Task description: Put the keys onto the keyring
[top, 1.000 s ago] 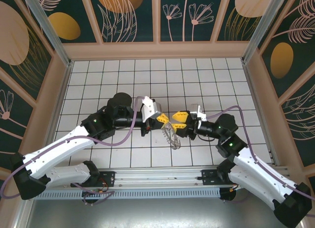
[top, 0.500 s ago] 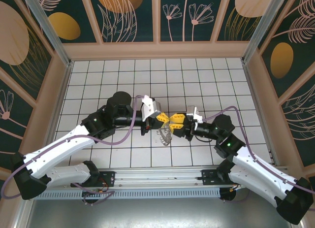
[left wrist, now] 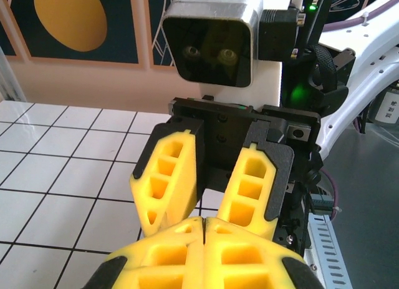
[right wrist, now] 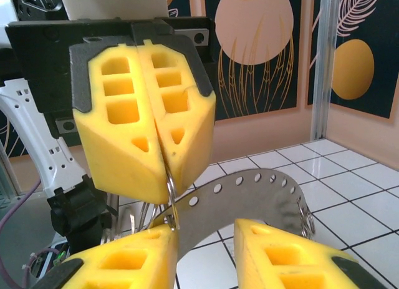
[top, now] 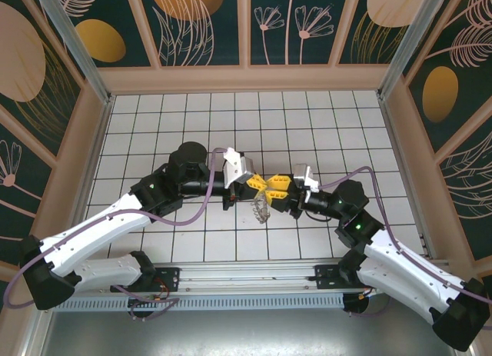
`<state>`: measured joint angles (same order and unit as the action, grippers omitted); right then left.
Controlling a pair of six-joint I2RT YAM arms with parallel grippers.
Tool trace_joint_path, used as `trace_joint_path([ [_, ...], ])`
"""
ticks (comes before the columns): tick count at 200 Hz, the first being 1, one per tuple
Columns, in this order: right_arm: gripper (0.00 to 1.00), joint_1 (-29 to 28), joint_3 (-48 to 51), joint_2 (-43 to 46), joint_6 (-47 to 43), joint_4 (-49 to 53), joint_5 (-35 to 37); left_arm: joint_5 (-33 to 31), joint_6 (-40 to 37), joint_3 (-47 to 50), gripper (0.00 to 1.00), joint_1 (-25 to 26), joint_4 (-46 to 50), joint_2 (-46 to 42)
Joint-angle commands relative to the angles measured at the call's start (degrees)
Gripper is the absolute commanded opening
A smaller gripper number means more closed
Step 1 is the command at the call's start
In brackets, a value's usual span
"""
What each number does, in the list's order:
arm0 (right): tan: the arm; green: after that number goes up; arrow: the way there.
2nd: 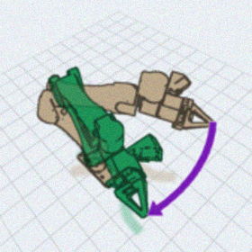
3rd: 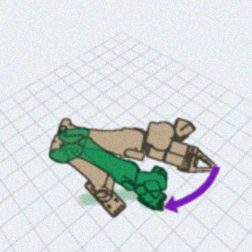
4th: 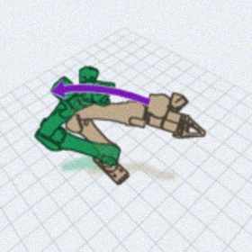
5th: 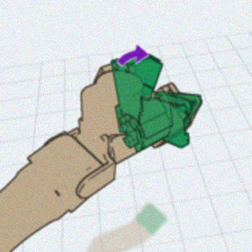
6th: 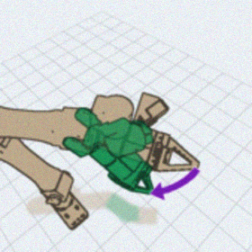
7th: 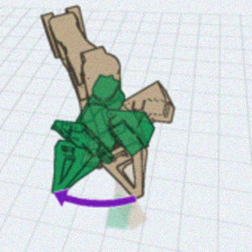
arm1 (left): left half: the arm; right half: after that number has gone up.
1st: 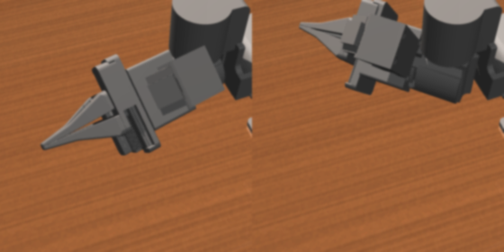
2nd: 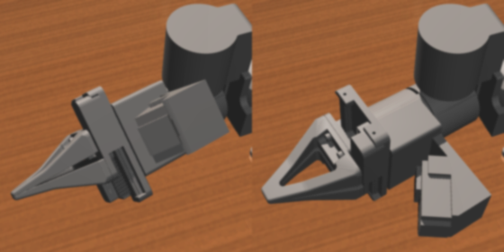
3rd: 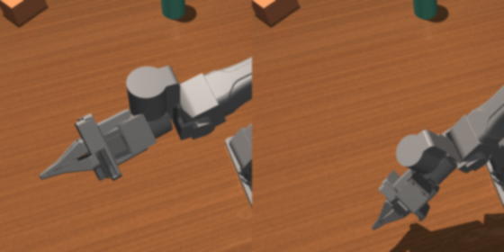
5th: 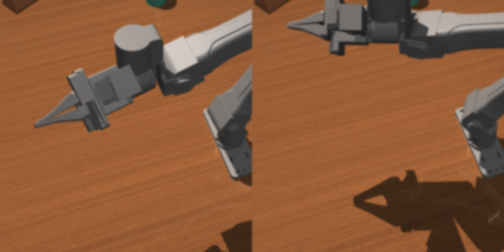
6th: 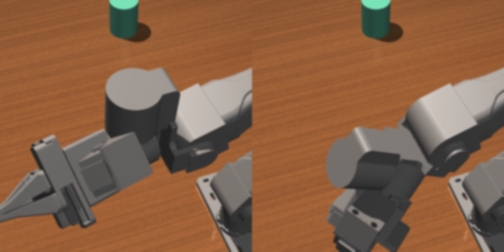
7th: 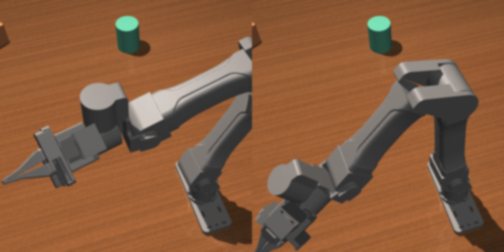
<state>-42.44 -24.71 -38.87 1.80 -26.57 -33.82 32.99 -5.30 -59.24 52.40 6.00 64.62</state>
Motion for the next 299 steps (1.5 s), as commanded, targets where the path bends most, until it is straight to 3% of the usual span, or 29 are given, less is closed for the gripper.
trace_joint_path([
  [1, 0.3, -1.0, -1.9, 1.2, -0.2, -8.4, 0.1, 1.5, 0.2, -0.4, 0.0, 0.4, -0.2, 1.5],
  [99, 0.24, -1.0, -1.3, 2.1, 0.8, -11.6, 0.4, 2.1, 0.2, 0.4, 0.0, 0.5, -0.5, 1.0],
  [173, 0.31, -1.0, 0.0, 4.5, 0.9, -11.5, 3.1, 1.9, 0.9, 1.8, 0.0, 0.4, -2.1, -0.3],
  [299, 0.31, -1.0, 0.9, 4.6, 1.2, -12.4, 2.6, 1.0, 0.6, 2.7, 0.0, -0.6, -3.6, -0.4],
])
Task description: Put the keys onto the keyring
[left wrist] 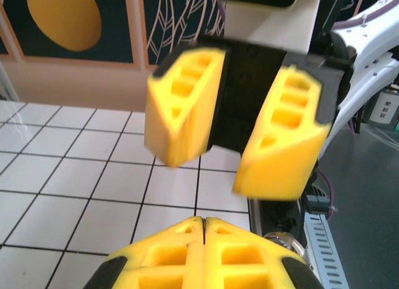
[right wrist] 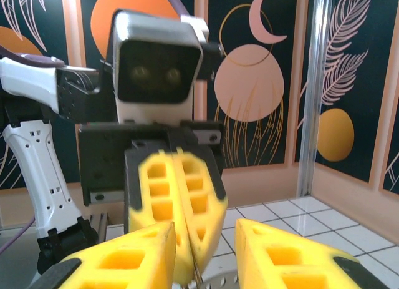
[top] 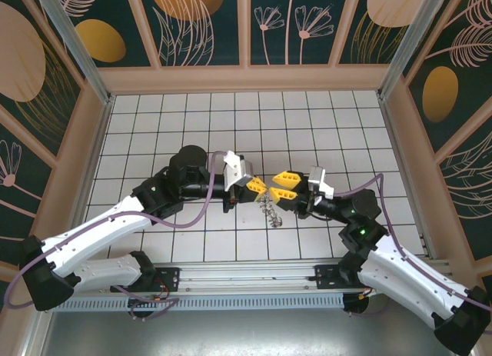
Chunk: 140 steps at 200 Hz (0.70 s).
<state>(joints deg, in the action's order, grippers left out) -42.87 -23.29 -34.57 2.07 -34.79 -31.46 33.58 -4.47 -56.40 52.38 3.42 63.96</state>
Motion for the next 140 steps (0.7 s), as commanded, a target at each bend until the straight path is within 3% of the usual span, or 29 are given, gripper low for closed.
trace_joint_path([
  [1, 0.31, -0.5, -0.6, 0.3, 0.9, -4.1, 0.3, 0.5, -0.3, -0.2, 0.0, -0.5, -1.0, 0.3],
  [140, 0.27, -0.6, -0.7, 0.9, -1.8, 5.9, 1.0, 1.4, -0.2, 0.0, 0.0, -1.1, -0.6, -1.7],
])
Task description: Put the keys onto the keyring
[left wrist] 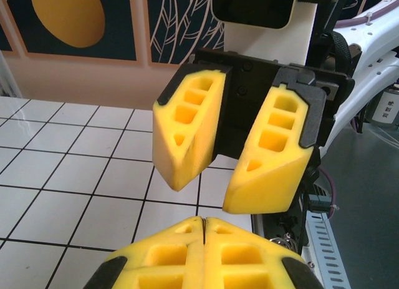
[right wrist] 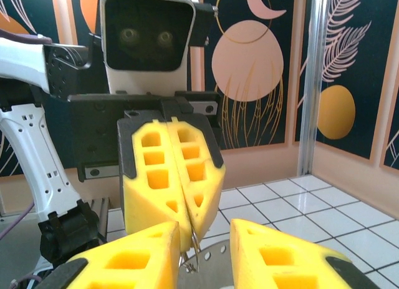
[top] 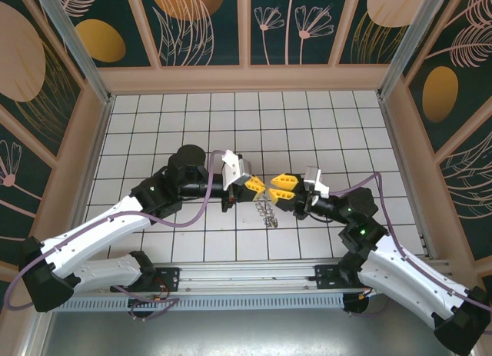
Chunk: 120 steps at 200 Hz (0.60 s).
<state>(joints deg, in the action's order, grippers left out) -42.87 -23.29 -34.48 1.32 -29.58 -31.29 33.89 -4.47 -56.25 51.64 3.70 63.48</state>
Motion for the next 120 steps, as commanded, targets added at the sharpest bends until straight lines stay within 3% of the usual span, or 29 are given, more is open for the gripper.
trace_joint_path([
  [1, 0.27, -0.5, -0.7, 0.8, -1.0, 0.7, 0.8, 1.1, -0.3, -0.2, 0.0, -0.4, -0.9, -1.3],
  [120, 0.26, -0.5, 0.0, -1.2, -1.4, 0.1, -0.1, 2.2, -0.2, -1.3, 0.0, -0.4, -1.0, -0.6],
])
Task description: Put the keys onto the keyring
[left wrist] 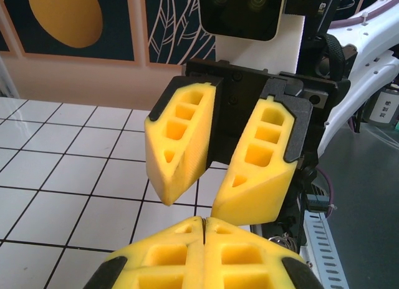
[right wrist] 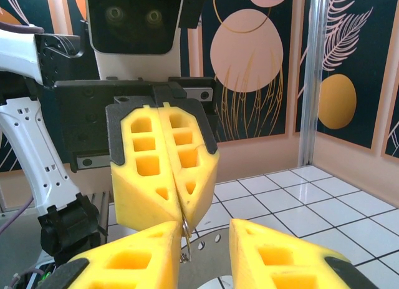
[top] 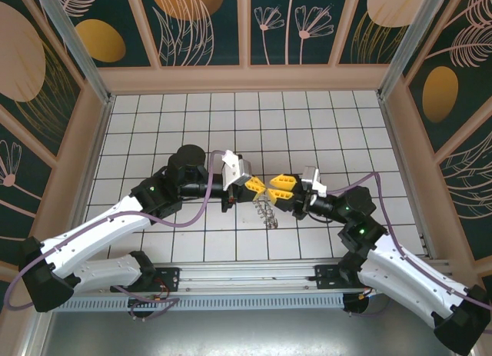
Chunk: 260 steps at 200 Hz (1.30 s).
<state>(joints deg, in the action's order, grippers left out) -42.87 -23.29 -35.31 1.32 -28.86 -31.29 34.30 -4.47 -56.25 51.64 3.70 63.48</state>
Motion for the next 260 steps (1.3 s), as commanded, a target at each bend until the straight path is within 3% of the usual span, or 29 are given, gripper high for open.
trace_joint_path([
  [1, 0.26, -0.5, 0.0, -0.4, -1.4, -0.7, -0.1, 1.8, -0.2, -1.3, 0.0, -0.4, -1.0, -0.6],
  [167, 0.2, -0.5, -0.9, -4.0, -1.4, -1.1, -4.6, 2.7, 0.1, -1.5, 0.0, -0.3, -1.2, 0.1],
  [199, 0.14, -0.5, -1.4, -5.2, -1.5, -0.9, -5.8, 2.6, 0.0, -1.2, 0.0, -0.4, -1.3, 0.1],
  [232, 0.0, -0.5, -2.7, -5.3, -2.4, 0.7, -5.8, 2.5, -0.3, -1.1, 0.0, -0.4, -0.7, 0.2],
  [260, 0.0, -0.6, -5.8, -5.1, -4.1, 6.6, -4.4, 1.9, -1.0, -1.3, 0.0, -0.4, 1.7, 0.7],
])
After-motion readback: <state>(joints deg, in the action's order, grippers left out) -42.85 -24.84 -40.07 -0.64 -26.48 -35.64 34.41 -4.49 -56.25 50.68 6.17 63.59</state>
